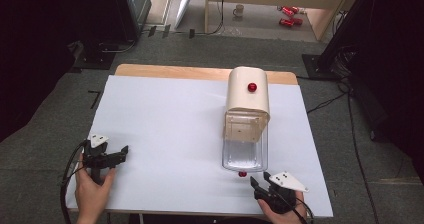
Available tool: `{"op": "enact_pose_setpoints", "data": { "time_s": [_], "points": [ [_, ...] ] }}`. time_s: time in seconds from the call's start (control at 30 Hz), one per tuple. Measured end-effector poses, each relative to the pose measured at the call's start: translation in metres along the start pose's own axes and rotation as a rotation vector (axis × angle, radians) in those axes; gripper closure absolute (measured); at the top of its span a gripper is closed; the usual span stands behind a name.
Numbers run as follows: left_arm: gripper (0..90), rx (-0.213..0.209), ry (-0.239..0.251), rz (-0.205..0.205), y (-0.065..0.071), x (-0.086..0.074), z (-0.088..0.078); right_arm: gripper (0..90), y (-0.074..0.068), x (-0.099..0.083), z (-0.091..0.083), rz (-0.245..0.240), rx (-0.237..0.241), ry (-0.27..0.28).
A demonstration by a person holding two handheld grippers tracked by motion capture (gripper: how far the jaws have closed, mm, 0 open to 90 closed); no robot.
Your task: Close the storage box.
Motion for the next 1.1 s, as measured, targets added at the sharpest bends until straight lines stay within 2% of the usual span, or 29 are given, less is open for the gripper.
{"op": "enact_pose_setpoints", "data": {
  "time_s": [0.2, 0.47, 0.57, 0.97, 1.1],
  "points": [
    [15.6, 0.0, 0.0, 0.0, 0.0, 0.0, 0.0, 57.0, -0.011, 0.002, 0.001, -0.026, 0.012, 0.015],
    [15.6, 0.0, 0.0, 0.001, 0.0, 0.0, 0.0, 66.1, -0.02, 0.008, 0.0, -0.032, 0.034, 0.048],
    [15.6, 0.0, 0.0, 0.001, 0.0, 0.0, 0.0, 66.7, -0.021, 0.009, 0.0, -0.024, 0.045, 0.047],
    [15.6, 0.0, 0.0, 0.001, 0.0, 0.0, 0.0, 67.4, -0.032, 0.01, -0.005, -0.043, 0.09, 0.057],
    [15.6, 0.0, 0.0, 0.001, 0.0, 0.0, 0.0, 70.8, -0.036, 0.012, -0.007, -0.045, 0.104, 0.074]
  ]
}}
Point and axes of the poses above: each handheld gripper's, and its own axes: z roughly forward along the jaws, x roughly out of its top, y roughly to its right, the point moved 5 cm from there along z, roughly forward along the jaws, and after that the axes turned 11 degrees about -y, right-handed, at the moved point
